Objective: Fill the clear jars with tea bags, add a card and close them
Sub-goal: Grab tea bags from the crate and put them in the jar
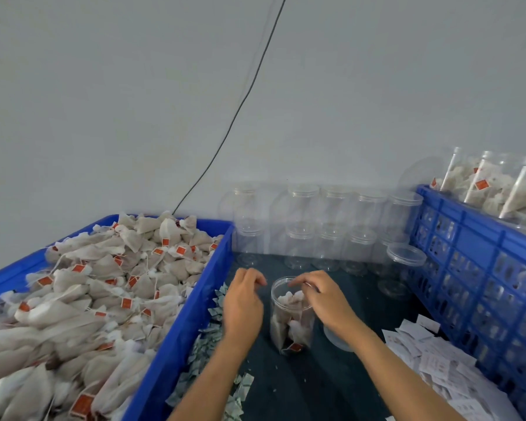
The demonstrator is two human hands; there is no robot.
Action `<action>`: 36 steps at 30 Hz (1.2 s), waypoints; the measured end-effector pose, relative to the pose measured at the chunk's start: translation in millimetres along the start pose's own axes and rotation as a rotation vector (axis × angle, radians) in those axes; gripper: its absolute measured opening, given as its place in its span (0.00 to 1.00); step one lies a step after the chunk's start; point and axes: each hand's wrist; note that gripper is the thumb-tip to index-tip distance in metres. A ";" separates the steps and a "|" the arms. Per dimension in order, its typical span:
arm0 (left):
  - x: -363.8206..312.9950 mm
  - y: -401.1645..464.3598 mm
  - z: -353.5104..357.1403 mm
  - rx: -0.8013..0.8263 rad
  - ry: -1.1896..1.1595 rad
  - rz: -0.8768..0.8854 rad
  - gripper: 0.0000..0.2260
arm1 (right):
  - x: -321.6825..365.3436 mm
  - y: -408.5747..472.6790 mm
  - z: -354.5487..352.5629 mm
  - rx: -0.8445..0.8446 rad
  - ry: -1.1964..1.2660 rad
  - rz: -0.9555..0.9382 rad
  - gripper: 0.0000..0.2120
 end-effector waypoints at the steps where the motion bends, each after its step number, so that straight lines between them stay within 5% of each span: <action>1: 9.9 -3.0 -2.6 0.006 -0.010 -0.079 0.14 | -1.4 -3.8 1.5 -0.058 0.133 -0.005 0.16; 6: 59.2 -28.2 -10.1 0.224 0.094 -0.320 0.11 | -13.1 -19.4 12.1 -0.228 0.503 -0.004 0.14; 8: 68.9 -36.4 -11.1 0.315 0.231 -0.278 0.06 | -17.5 -25.2 15.7 -0.250 0.562 -0.031 0.14; 14: 69.5 -36.4 -8.1 0.401 0.380 -0.203 0.16 | -35.5 -39.6 31.8 -0.249 0.677 -0.059 0.15; 19: 75.6 -37.7 -2.4 0.350 0.389 -0.191 0.17 | -47.9 -47.1 44.7 -0.140 0.633 -0.087 0.19; 26: 62.3 -30.9 6.1 0.240 0.394 -0.234 0.05 | -52.5 -45.3 34.1 -0.062 0.519 -0.121 0.24; 32: 21.4 -15.0 -3.8 -0.077 -0.074 -0.203 0.09 | -49.3 -47.3 31.2 -0.058 0.548 -0.114 0.25; 36: -20.4 6.9 -6.3 -0.032 -0.188 -0.081 0.04 | -47.6 -49.2 31.1 -0.054 0.585 -0.109 0.24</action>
Point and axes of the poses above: each hand's wrist, its own y-axis towards the middle knuckle, its own z-axis out of the palm, x = y × z, and after that the axes turned 5 degrees about -y, right-handed
